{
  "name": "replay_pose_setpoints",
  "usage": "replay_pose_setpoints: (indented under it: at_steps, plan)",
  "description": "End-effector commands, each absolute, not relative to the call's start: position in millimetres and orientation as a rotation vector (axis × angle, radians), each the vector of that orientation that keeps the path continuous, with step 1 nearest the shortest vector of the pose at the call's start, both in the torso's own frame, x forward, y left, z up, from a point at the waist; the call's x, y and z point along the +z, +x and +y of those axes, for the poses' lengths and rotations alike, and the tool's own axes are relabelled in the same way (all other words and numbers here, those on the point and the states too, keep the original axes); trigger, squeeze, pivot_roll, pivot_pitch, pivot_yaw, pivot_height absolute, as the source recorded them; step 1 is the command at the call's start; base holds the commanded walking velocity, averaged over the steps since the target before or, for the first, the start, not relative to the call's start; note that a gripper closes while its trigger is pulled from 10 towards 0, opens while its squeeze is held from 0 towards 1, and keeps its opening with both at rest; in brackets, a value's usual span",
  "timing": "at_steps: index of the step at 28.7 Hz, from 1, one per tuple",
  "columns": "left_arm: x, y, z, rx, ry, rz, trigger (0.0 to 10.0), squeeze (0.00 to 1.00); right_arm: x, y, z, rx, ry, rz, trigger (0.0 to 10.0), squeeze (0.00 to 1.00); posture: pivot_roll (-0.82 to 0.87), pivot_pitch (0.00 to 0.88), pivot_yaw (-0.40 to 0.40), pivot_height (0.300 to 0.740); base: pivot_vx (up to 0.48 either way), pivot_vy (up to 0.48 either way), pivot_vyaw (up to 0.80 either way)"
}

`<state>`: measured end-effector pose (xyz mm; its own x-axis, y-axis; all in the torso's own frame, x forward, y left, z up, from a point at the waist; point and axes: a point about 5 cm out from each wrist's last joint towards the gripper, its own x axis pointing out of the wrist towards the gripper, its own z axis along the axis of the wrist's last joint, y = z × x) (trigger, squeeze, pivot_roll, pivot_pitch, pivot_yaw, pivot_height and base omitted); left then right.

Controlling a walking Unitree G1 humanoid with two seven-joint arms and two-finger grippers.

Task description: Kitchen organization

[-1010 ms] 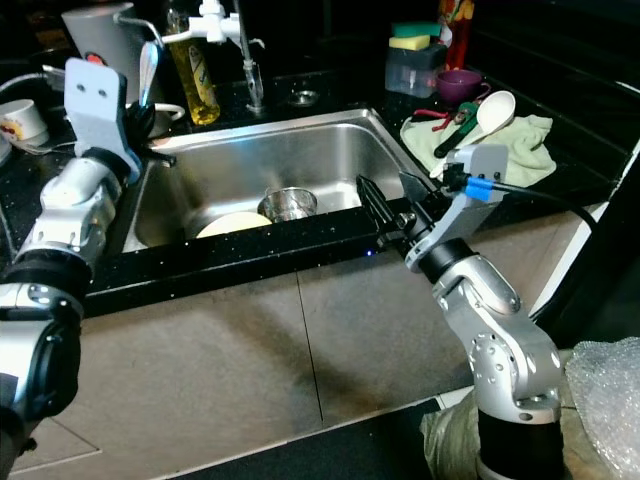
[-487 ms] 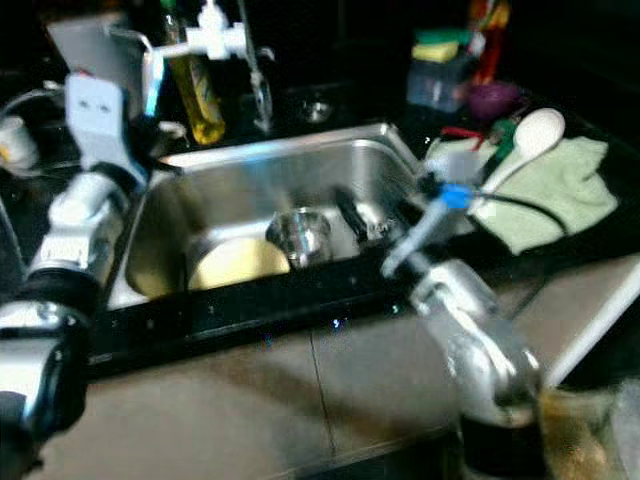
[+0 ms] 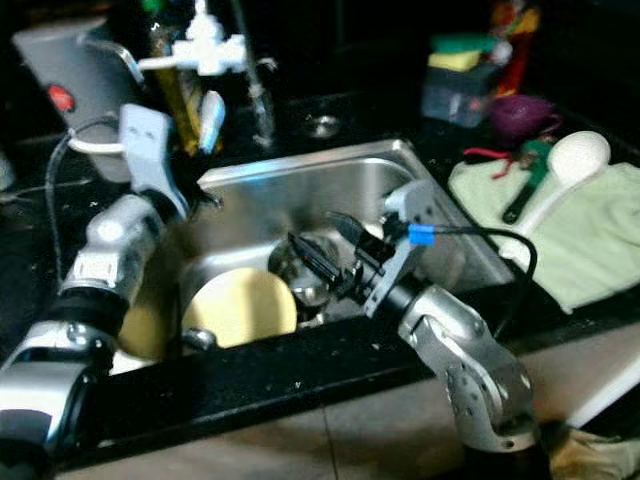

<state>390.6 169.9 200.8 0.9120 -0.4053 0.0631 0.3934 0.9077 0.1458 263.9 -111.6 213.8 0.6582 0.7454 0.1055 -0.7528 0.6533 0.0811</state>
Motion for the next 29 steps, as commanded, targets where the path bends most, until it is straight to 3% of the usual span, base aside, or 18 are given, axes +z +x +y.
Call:
replay_pose_setpoints:
  at_steps: [1,6,15,16,17,18,24,25,26,27,29]
  plan:
    - [196.2,389.1,166.2,-0.466,0.162,-0.039,10.0,0.00,212.3,257.9,-107.9,0.893,0.089,-0.048,10.0,0.00,-0.11,0.000,0.072,0.740,0.000,0.000,0.00]
    - [172.7,381.1,162.4,-0.574,0.229,0.107,10.0,0.00,209.3,251.9,-108.1,0.942,0.013,0.003,10.0,0.00,-0.11,0.000,0.073,0.740,0.000,0.000,0.00]
    - [162.9,375.0,159.6,-0.662,0.253,0.167,10.0,0.00,207.2,246.4,-106.0,0.982,-0.043,0.042,10.0,0.00,-0.12,0.000,0.078,0.740,0.000,0.000,0.00]
    - [161.1,374.2,159.4,-0.674,0.259,0.182,10.0,0.16,206.8,244.6,-105.6,0.994,-0.054,0.052,10.0,0.00,-0.13,0.000,0.078,0.740,0.000,0.000,0.00]
    - [161.1,374.2,159.4,-0.674,0.259,0.182,10.0,0.16,206.8,244.6,-105.6,0.994,-0.054,0.052,10.0,0.00,-0.13,0.000,0.078,0.740,0.000,0.000,0.00]
    - [159.9,373.6,159.4,-0.682,0.262,0.191,10.0,1.00,206.5,243.4,-105.4,1.002,-0.062,0.059,10.0,0.00,-0.13,0.000,0.078,0.740,0.000,0.000,0.00]
    - [165.7,376.0,164.1,-0.631,0.282,0.163,10.0,1.00,206.2,239.9,-105.0,1.024,-0.085,0.079,10.0,0.00,-0.13,0.000,0.078,0.740,0.000,0.000,0.00]
    - [174.6,377.2,164.4,-0.611,0.265,0.115,10.0,0.52,206.4,240.0,-104.9,1.024,-0.084,0.078,10.0,0.00,-0.13,0.000,0.077,0.740,0.000,0.000,0.00]
    - [174.6,377.2,164.4,-0.611,0.265,0.115,10.0,0.52,206.4,240.0,-104.9,1.024,-0.084,0.078,10.0,0.00,-0.13,0.000,0.077,0.740,0.000,0.000,0.00]
    - [182.2,377.9,164.3,-0.599,0.235,0.072,10.0,0.00,206.8,240.3,-104.8,1.022,-0.083,0.075,10.0,0.00,-0.12,0.000,0.076,0.740,0.000,0.000,0.00]
    - [198.4,376.8,163.2,-0.572,0.145,-0.027,10.0,0.00,208.4,242.1,-104.7,1.010,-0.060,0.060,10.0,0.00,-0.12,0.000,0.077,0.740,0.000,0.000,0.00]
